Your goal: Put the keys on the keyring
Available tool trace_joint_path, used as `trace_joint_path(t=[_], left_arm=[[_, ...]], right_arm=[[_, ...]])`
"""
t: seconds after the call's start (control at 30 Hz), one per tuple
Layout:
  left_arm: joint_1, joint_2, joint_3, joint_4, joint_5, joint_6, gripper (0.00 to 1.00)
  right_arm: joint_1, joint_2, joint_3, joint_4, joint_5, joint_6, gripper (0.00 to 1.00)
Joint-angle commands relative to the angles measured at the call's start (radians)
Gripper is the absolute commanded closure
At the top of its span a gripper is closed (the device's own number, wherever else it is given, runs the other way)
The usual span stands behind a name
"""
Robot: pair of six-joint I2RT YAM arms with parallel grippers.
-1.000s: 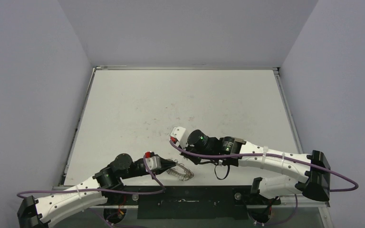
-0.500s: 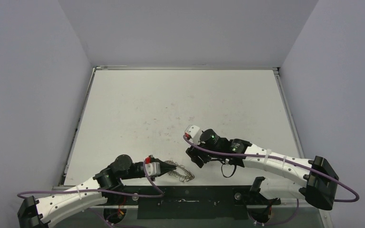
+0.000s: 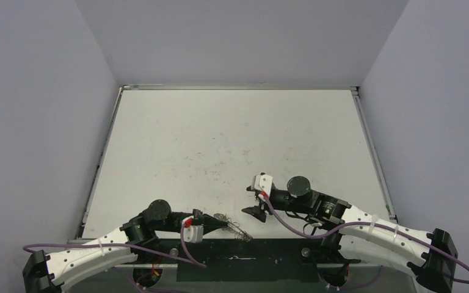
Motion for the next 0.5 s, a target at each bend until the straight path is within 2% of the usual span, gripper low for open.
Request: trace_joint_path(t=[0.0,0.17,0.3,0.47], left_arm=[[-0.011,-0.006,0.007,0.018,0.047,0.081,1.0],[-0.016,0.007,0.007,0.02,0.056,0.082,1.0],[-0.022,0.017,0.007,0.04,0.056,0.069,1.0],[-0.024,0.02,0.008,0.053,0.049,0.051,1.0]], right_arm=[[0.021,0.001,-0.044,0.158,-0.191,-0.234,0.36],[0.072,0.048,-0.059,0.199,-0.24,-0.425,0.41],[0.106,0.117,-0.043,0.229,-0.242,-0.471,0.44],[0.137,0.188,-0.012,0.22,-0.263,-0.526,0.54]])
